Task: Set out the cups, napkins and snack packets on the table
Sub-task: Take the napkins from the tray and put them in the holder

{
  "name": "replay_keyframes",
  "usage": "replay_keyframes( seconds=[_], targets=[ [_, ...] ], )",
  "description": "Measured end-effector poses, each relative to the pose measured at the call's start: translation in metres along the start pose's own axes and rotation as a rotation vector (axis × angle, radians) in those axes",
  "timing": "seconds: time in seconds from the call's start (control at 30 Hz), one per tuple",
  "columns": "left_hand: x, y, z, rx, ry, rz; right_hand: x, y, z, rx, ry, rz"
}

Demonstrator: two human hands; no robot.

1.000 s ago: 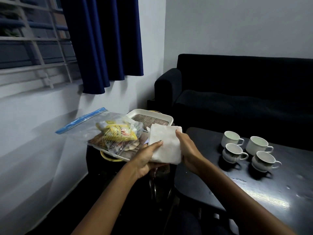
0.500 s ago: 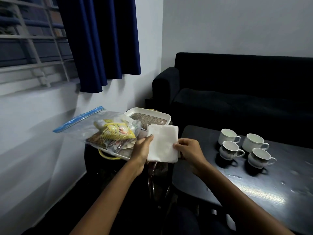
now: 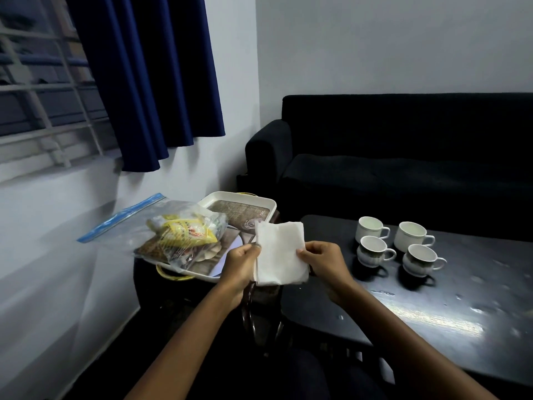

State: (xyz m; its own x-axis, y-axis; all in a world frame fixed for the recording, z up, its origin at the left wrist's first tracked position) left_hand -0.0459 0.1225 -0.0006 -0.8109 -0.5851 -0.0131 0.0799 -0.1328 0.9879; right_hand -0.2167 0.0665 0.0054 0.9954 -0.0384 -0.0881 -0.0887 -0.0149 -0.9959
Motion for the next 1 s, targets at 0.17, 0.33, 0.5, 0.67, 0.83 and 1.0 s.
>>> replay_keyframes(
  seconds=[0.17, 0.33, 0.5, 0.67, 0.83, 1.0],
  targets=[
    [0.004, -0.006, 0.014, -0.032, 0.015, -0.013, -0.025, 0.003, 0.004, 0.005, 0.028, -0.011],
    [0.017, -0.010, 0.034, 0.025, 0.079, -0.025, -0.055, 0.006, 0.008, -0.005, 0.060, 0.019],
    [0.042, -0.007, 0.052, 0.124, 0.090, -0.106, -0.089, 0.004, 0.012, -0.021, 0.116, 0.054],
    [0.086, 0.011, 0.072, 0.303, 0.048, -0.211, -0.136, 0.012, 0.016, 0.001, 0.195, 0.026],
    [0.150, 0.009, 0.104, 0.363, -0.074, -0.275, -0.199, 0.023, 0.028, -0.003, 0.317, 0.010],
    [0.226, -0.004, 0.137, 0.385, -0.196, -0.282, -0.282, 0.034, 0.039, -0.013, 0.516, -0.013]
  ],
)
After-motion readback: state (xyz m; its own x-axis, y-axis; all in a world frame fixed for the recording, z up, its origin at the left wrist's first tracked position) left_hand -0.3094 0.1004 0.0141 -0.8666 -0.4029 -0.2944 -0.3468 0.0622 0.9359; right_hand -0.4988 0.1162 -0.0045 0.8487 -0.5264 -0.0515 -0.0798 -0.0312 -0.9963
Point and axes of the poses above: each hand's wrist, its own z-axis away from the middle knuckle, its own x-axis out of the palm, y = z × x, the point moved 9 cm from there along -z, towards the middle knuckle, and after that the axes turned 12 degrees about y, right-handed, at the moved point
